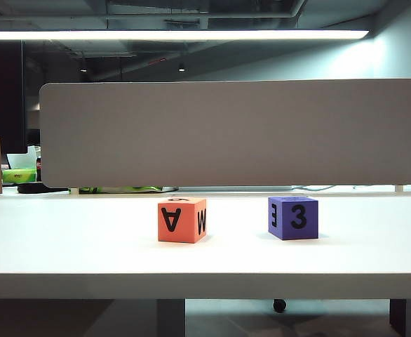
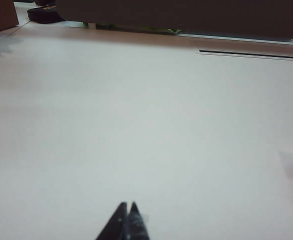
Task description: Stack the letter block on the right onto the letter block on the left.
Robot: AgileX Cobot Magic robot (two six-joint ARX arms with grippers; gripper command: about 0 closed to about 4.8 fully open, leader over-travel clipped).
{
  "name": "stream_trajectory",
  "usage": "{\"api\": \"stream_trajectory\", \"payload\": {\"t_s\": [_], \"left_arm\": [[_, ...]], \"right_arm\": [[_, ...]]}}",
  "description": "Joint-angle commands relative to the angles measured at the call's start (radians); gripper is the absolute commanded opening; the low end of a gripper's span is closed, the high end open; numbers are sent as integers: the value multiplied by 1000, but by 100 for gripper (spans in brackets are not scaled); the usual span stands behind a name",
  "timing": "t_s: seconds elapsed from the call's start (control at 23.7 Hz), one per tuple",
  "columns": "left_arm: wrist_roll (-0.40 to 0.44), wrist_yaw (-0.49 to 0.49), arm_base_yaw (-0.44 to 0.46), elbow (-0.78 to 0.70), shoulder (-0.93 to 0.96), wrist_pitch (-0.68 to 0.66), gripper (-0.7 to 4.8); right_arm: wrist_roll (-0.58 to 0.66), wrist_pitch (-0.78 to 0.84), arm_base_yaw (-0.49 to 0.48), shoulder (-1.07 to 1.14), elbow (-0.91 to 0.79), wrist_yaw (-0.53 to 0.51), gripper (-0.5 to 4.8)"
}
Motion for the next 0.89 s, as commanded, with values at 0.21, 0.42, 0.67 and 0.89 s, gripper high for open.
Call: {"api": "stream_trajectory", "payload": {"t_s": [0.21,0.42,0.67,0.89], "left_arm": [[3,0,-1,5,0,10,-5],[3,1,-1,5,0,10,-5],[-294,103,-2,76,0,169,-5],[-323,499,-1,286,67,58,-6]], "right_arm": [[104,18,1,-1,-1,-2,53],[190,18,1,-1,1,-11,51],[314,-39,1,-1,171,-137,-9],[115,-468,1,103,603,-213,-9]]}}
